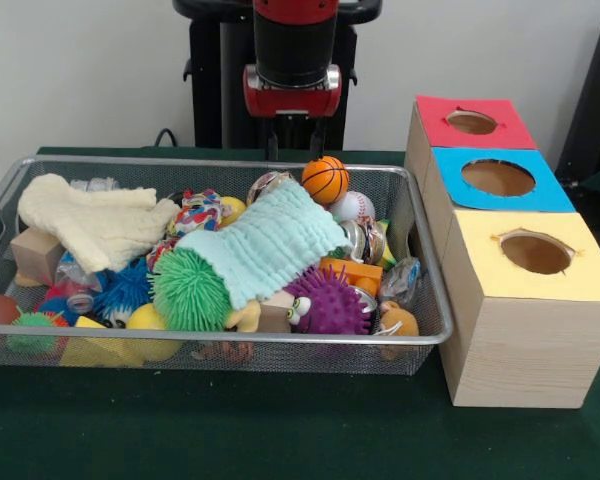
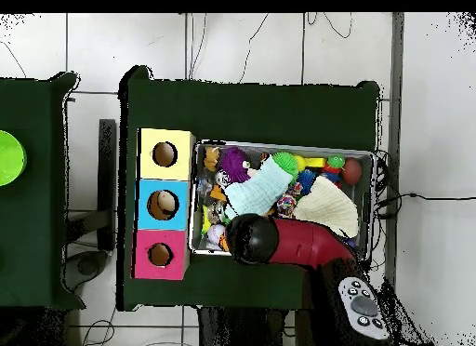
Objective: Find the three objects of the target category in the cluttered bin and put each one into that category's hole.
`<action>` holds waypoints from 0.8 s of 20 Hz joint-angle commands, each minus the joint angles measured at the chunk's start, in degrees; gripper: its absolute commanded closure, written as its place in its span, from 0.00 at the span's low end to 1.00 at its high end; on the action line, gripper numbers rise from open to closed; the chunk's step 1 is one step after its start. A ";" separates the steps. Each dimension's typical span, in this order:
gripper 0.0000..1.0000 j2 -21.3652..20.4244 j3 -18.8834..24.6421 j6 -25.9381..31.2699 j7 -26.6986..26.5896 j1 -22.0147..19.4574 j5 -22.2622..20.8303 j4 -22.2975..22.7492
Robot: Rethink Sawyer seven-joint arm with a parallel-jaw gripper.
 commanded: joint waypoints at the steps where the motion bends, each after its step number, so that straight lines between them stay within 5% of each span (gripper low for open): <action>1: 0.00 6.20 4.58 -0.10 1.64 1.73 -2.17 -10.28; 16: 0.00 11.02 1.37 1.06 7.05 7.43 0.42 -16.27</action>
